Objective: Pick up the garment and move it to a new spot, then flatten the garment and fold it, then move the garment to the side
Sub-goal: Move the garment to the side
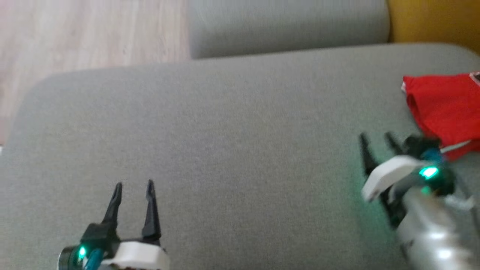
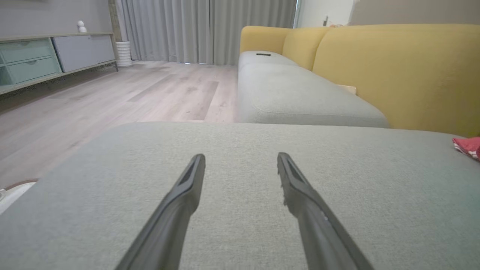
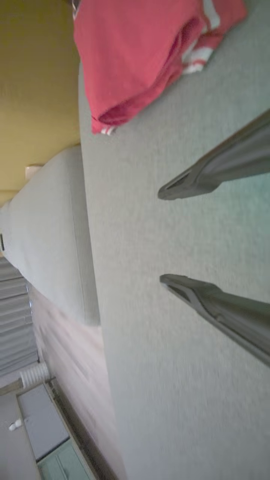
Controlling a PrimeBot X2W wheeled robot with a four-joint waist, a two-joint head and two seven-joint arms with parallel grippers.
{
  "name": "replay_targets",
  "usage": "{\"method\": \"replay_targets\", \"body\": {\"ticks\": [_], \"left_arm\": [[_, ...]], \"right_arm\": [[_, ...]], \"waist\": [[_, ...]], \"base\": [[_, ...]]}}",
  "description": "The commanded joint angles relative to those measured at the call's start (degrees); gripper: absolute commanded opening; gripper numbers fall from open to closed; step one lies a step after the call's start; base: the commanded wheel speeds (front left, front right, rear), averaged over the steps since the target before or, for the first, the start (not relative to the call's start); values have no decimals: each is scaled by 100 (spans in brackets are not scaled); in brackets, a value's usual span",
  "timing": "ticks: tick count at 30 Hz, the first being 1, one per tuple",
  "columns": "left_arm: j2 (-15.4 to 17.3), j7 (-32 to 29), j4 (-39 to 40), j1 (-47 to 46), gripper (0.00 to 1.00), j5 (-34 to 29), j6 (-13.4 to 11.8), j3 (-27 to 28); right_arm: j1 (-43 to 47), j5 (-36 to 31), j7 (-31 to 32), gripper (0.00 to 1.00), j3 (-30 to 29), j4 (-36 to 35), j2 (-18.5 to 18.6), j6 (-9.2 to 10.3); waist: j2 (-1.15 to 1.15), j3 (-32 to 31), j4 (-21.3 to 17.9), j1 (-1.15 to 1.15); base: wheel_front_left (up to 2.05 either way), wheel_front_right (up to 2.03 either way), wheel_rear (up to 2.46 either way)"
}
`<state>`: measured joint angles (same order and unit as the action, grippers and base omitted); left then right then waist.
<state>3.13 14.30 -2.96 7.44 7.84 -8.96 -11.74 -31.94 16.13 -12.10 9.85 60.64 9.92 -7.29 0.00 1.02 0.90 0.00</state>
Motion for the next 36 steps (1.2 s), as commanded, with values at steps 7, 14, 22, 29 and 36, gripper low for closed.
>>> {"method": "replay_targets", "body": {"ticks": [7,14,22,29,36], "left_arm": [[-25,70,325,86,100,41,126,501],[-25,70,416,325,100,32,183,638],[-25,70,439,501,100,20,311,643],[-25,70,455,523,100,-149,383,643],[-25,70,414,541,100,-228,381,624]], "right_arm": [[852,111,-282,100,516,-1337,-454,-20],[2005,38,-288,100,506,-3211,-572,-20],[2812,-240,-289,100,30,-3946,-663,-20],[3209,-437,-289,100,-60,-4113,-699,-20],[3232,-332,-289,100,62,-4134,-702,-20]], "waist": [[0,-474,95,0],[0,-557,47,0],[0,-695,89,0],[0,-727,83,0],[0,-722,35,0]], "base": [[0,0,0],[0,0,0],[0,0,0],[0,0,0],[0,0,0]]}}
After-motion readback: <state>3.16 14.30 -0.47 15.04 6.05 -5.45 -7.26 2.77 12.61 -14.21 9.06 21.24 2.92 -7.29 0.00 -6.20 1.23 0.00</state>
